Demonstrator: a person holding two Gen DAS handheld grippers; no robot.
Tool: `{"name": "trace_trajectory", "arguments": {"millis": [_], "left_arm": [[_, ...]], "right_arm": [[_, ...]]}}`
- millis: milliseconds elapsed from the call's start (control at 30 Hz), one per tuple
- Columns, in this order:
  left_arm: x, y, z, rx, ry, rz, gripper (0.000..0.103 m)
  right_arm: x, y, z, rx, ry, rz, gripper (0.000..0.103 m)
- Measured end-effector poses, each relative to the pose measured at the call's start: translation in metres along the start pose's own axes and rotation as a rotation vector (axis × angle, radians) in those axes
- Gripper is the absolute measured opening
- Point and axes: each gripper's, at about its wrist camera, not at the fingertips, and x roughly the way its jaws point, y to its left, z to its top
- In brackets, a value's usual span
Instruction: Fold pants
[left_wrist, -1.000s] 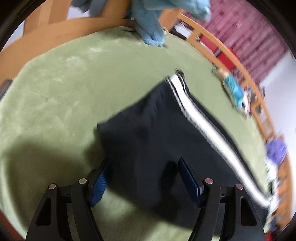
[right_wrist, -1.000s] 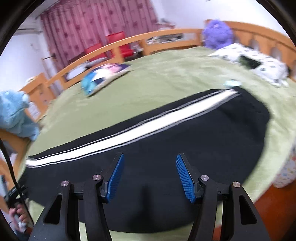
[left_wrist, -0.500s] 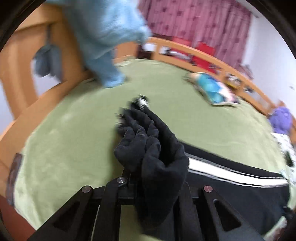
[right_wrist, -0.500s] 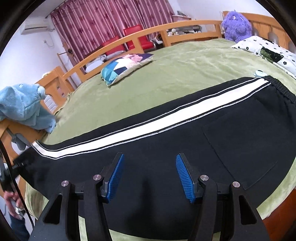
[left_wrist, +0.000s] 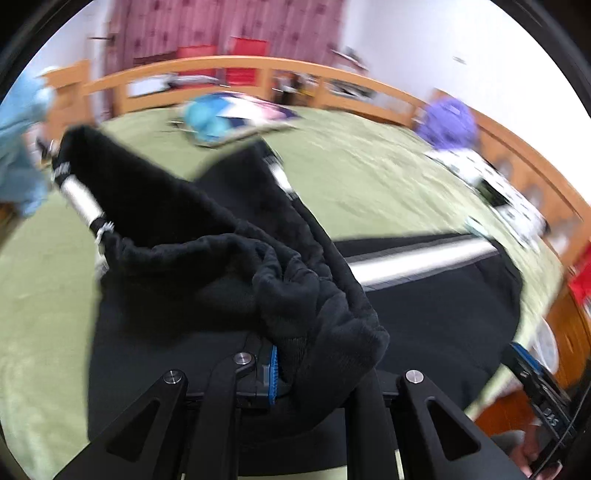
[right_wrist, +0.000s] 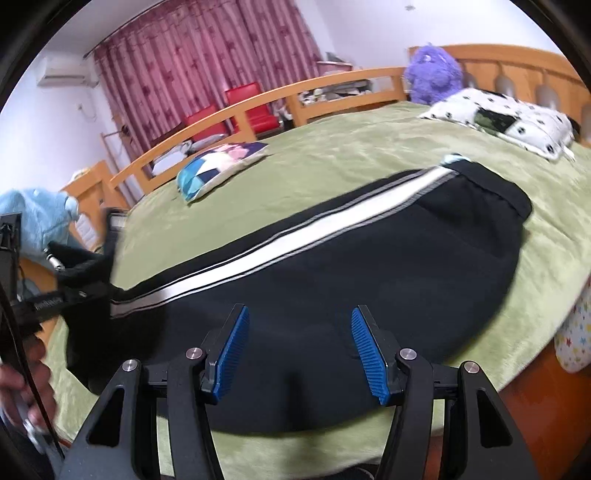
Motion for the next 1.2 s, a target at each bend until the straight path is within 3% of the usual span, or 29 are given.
{"name": "trace_trajectory", "arguments": {"millis": [100, 200, 333, 367, 433, 767, 900, 967, 1000, 1067, 1100, 1167, 1200], "left_arm": [[0.018, -0.032, -0.007, 0.016, 0.106, -0.088, 0.016], [0.030, -0.035, -0.014, -0.003, 0.204, -0.071, 0.020], [0.007, -0.011, -0.023, -0.053, 0.189, -0.144, 0.045], [0.002, -0.004, -0.025, -0.066, 0.174, -0.145, 0.056], [-0.014, 0.018, -0.027, -0.096, 0.128, -0.136, 0.067], [-0.044, 0.116, -0.048, -0.194, 0.053, 0.074, 0.068], [-0.054, 0.142, -0.065, -0.201, 0.013, 0.119, 0.068], [-0.054, 0.151, -0.071, -0.216, 0.007, 0.112, 0.068], [-0.054, 0.155, -0.074, -0.225, 0.010, 0.105, 0.068], [-0.055, 0.163, -0.078, -0.240, 0.025, 0.079, 0.068], [-0.057, 0.165, -0.080, -0.241, 0.023, 0.066, 0.068], [-0.063, 0.168, -0.083, -0.245, -0.001, 0.048, 0.068], [-0.064, 0.170, -0.084, -0.247, -0.009, 0.037, 0.068]], "right_arm": [[-0.003, -0.018, 0.002, 0.051, -0.002, 0.007, 0.058], [-0.002, -0.031, 0.002, 0.096, 0.008, 0.026, 0.058], [0.004, -0.032, 0.001, 0.102, 0.034, 0.036, 0.058], [0.007, -0.029, 0.000, 0.094, 0.040, 0.038, 0.058], [0.011, -0.024, 0.000, 0.080, 0.050, 0.047, 0.058], [0.047, 0.055, -0.006, 0.001, 0.146, 0.208, 0.059], [0.068, 0.094, -0.011, -0.086, 0.151, 0.155, 0.058], [0.080, 0.109, -0.014, -0.134, 0.166, 0.131, 0.038], [0.090, 0.121, -0.020, -0.185, 0.191, 0.111, 0.012], [0.092, 0.130, -0.024, -0.256, 0.197, 0.085, 0.011], [0.078, 0.124, -0.021, -0.234, 0.149, 0.125, 0.011], [0.048, 0.084, -0.006, -0.013, 0.095, 0.327, 0.010], [0.041, 0.072, -0.006, 0.034, 0.102, 0.343, 0.010]]}}
